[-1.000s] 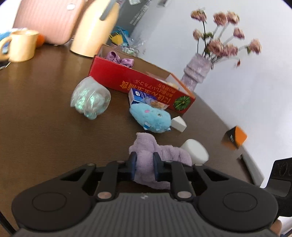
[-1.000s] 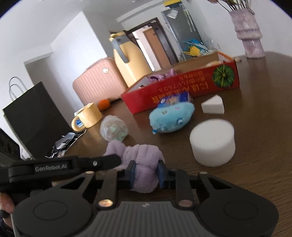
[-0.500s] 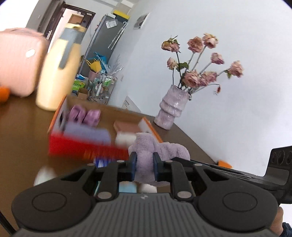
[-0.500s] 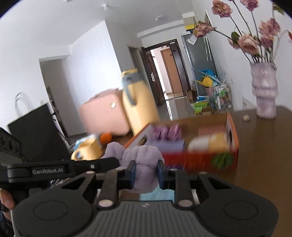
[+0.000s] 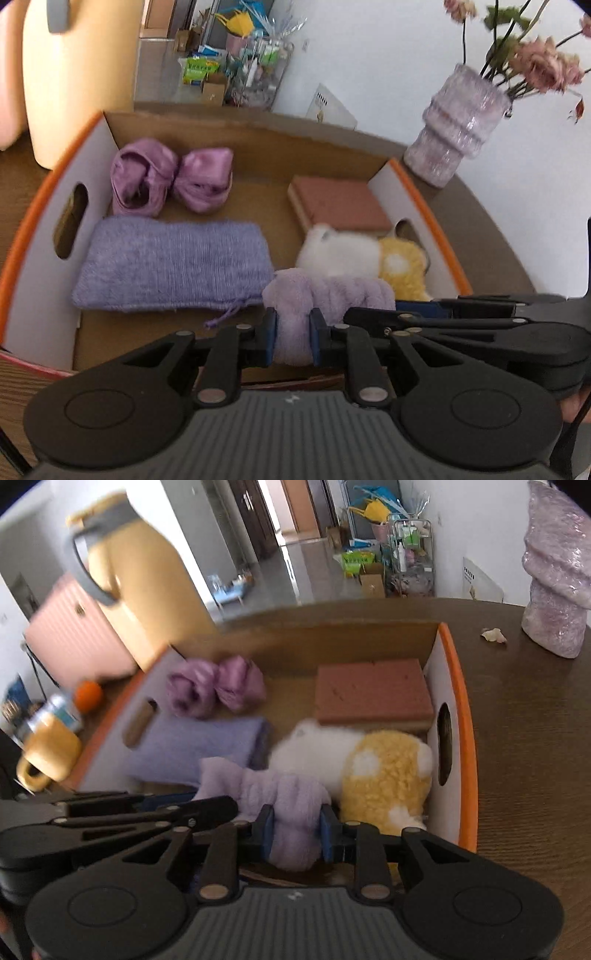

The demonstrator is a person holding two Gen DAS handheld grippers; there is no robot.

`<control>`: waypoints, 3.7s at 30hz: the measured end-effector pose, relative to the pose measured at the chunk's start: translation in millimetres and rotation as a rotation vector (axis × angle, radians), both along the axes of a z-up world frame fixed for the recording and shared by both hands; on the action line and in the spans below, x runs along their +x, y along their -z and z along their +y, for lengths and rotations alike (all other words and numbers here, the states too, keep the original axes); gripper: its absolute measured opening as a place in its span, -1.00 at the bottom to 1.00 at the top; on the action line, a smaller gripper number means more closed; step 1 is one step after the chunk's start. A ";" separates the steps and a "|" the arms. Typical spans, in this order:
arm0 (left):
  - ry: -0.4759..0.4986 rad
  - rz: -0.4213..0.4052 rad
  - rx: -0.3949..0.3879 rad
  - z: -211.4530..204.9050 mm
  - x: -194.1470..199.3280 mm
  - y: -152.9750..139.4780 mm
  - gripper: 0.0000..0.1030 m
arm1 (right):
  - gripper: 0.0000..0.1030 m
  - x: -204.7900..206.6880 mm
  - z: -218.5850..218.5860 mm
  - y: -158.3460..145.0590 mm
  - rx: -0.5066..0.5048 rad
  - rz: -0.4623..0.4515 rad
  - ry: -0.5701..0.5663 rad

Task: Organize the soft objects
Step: 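Carry the lavender fuzzy cloth into the box and open both grippers, then grasp the white round sponge with the right gripper while the left grasps the clear bag, then carry the sponge and clear bag into the box and open both grippers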

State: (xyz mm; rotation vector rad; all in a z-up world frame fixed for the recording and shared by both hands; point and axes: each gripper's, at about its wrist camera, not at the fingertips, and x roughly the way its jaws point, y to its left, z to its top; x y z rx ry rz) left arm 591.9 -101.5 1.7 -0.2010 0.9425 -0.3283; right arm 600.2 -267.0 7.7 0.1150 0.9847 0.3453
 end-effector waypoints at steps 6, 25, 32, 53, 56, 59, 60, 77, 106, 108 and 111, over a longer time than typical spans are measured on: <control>-0.019 -0.027 0.007 12.5 -4.5 -11.1 -0.16 | -0.33 -7.3 -0.3 0.6 -0.009 -0.016 0.010; -0.132 -0.469 0.259 70.7 -185.5 -182.5 0.60 | 0.29 -164.2 -33.7 -187.1 -0.049 -0.397 0.041; -0.175 -0.544 0.256 76.9 -234.4 -173.8 0.68 | 0.40 -216.2 -31.2 -185.7 -0.020 -0.507 0.051; -0.235 -0.503 0.219 121.2 -436.1 -16.6 0.88 | 0.65 -437.5 -27.5 -10.6 0.051 -0.577 0.112; -0.242 -0.513 0.230 120.5 -433.7 -15.6 0.88 | 0.65 -437.1 -21.1 -5.0 0.029 -0.560 0.095; -0.238 -0.511 0.204 118.3 -425.6 -17.6 0.88 | 0.64 -433.3 -18.6 -4.5 0.043 -0.559 0.107; -0.231 -0.504 0.198 117.6 -422.2 -16.8 0.88 | 0.64 -431.0 -18.1 -4.5 0.048 -0.555 0.106; -0.230 -0.440 0.227 99.1 -304.9 6.7 0.87 | 0.55 -331.6 -6.0 31.4 0.035 -0.429 0.088; -0.168 -0.479 0.181 99.5 -296.1 -13.3 -0.57 | 0.02 -318.0 0.8 23.4 0.040 -0.442 0.052; -0.160 -0.494 0.176 97.3 -303.7 -18.7 -0.57 | 0.02 -325.8 -0.6 19.8 0.049 -0.449 0.050; -0.156 -0.507 0.163 95.6 -307.1 -25.9 -0.57 | 0.02 -332.0 -3.0 14.7 0.059 -0.460 0.050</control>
